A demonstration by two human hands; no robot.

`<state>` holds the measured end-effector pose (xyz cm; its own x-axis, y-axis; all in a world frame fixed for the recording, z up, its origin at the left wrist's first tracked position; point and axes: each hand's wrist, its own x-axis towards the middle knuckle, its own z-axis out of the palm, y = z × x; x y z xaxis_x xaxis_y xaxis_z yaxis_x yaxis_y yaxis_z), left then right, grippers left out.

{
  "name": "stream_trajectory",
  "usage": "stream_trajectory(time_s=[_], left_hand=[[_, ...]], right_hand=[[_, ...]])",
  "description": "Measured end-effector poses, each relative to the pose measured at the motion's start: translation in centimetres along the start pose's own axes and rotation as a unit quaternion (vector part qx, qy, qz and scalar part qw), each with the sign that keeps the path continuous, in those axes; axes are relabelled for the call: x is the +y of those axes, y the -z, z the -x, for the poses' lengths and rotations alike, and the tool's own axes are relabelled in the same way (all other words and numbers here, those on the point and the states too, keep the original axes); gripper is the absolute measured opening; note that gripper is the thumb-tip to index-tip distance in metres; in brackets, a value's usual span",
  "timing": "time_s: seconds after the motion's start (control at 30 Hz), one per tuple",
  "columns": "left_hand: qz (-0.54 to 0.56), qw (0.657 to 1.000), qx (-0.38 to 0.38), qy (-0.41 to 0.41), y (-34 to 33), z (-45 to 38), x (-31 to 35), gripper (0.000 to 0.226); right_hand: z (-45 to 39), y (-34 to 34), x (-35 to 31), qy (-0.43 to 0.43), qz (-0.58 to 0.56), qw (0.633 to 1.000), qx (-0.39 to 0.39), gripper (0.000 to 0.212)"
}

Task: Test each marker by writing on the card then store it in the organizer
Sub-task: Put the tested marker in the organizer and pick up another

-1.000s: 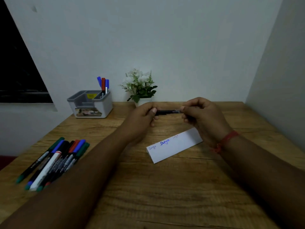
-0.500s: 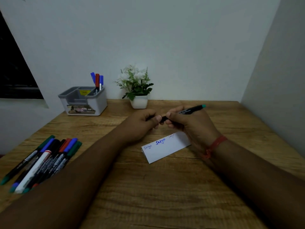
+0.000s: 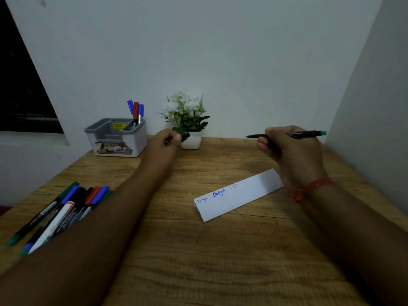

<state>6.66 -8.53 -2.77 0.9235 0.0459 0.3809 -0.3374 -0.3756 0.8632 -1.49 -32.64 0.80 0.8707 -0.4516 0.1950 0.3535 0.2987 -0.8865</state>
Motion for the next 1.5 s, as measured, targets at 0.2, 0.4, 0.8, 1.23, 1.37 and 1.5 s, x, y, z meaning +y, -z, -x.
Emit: stream_trajectory(time_s=[0.2,0.4,0.8,1.23,1.37,1.5], left_hand=[[-0.16,0.963,-0.181,-0.115,-3.7,2.3,1.0,0.014],[-0.243,0.928,-0.245,-0.14,-4.5,2.1,0.1,0.016],[-0.331,0.857,-0.381,-0.098,-2.4,1.3,-0.3,0.093],[-0.364,0.831,-0.403,-0.117,-2.8,1.2,-0.3,0.099],[-0.368,0.826,-0.41,-0.119,-2.5,0.8,-0.6,0.102],[-0.369,0.822,-0.419,-0.115,-2.5,0.6,-0.9,0.105]], right_hand=[[-0.4,0.7,1.7,-0.041,0.042,0.998,-0.032,0.003],[-0.6,0.7,2.3,-0.031,0.05,0.997,-0.04,0.005],[-0.5,0.3,1.1,-0.021,0.079,0.994,-0.071,0.016],[1.9,3.2,2.2,-0.014,0.435,0.881,-0.187,0.009],[2.0,3.4,2.0,-0.015,0.449,0.873,-0.191,0.009],[2.2,3.3,2.4,0.0,0.457,0.867,-0.198,0.011]])
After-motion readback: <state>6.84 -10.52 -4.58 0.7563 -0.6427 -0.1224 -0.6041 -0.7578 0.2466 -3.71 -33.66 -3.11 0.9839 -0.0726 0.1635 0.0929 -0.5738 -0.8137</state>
